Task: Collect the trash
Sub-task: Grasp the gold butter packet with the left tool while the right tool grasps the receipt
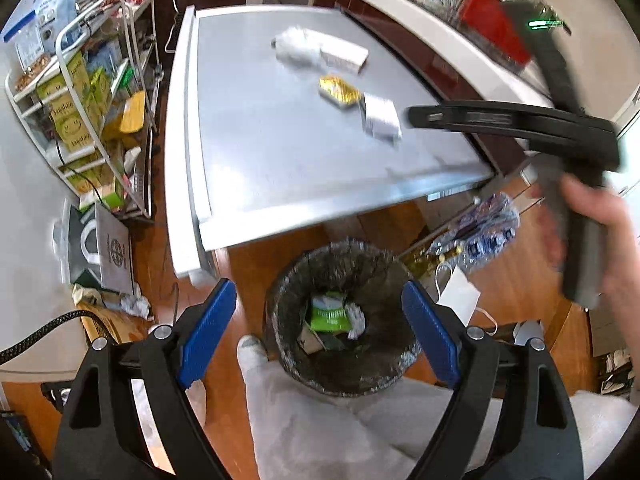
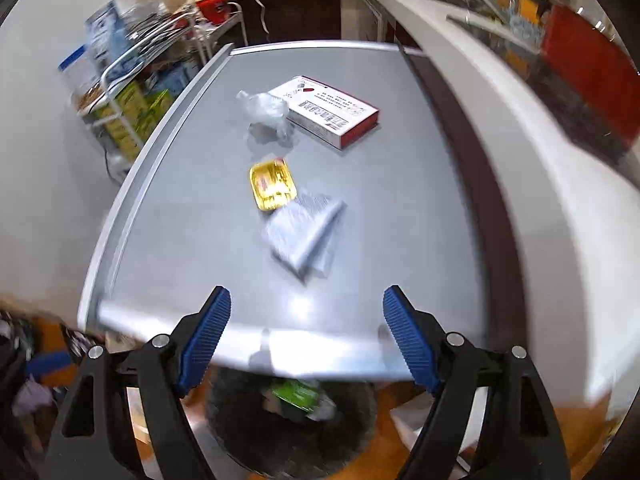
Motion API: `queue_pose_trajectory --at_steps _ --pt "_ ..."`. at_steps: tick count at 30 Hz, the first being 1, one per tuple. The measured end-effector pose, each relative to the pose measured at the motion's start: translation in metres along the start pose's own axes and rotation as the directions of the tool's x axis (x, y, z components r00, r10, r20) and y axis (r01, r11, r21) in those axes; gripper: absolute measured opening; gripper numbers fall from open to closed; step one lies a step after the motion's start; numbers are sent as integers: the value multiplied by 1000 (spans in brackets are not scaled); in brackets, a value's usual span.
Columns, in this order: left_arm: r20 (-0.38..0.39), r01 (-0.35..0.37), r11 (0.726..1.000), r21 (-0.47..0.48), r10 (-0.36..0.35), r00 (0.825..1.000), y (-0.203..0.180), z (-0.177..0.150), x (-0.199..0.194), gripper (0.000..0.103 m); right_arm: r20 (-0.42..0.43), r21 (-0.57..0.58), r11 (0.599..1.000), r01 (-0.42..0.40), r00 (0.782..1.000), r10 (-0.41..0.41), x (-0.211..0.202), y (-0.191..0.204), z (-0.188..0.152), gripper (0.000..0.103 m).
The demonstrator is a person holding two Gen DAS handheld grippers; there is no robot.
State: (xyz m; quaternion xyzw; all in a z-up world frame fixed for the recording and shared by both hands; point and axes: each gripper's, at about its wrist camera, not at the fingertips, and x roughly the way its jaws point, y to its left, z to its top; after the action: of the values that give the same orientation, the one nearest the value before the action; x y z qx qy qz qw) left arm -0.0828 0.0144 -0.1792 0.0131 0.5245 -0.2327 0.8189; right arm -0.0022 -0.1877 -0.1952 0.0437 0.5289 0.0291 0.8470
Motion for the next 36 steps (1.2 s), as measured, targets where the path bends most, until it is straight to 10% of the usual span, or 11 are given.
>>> queue_pose_trajectory --at_steps 7,15,36 --pt "69 -7 999 43 4 998 15 38 -8 86 -60 92 996 4 998 2 47 4 25 76" --pt "73 -11 986 166 -1 997 27 87 6 86 -92 80 996 34 995 -27 64 7 35 42" --pt "-112 73 848 525 -16 994 -25 179 145 86 -87 229 973 33 996 -13 51 -43 24 41"
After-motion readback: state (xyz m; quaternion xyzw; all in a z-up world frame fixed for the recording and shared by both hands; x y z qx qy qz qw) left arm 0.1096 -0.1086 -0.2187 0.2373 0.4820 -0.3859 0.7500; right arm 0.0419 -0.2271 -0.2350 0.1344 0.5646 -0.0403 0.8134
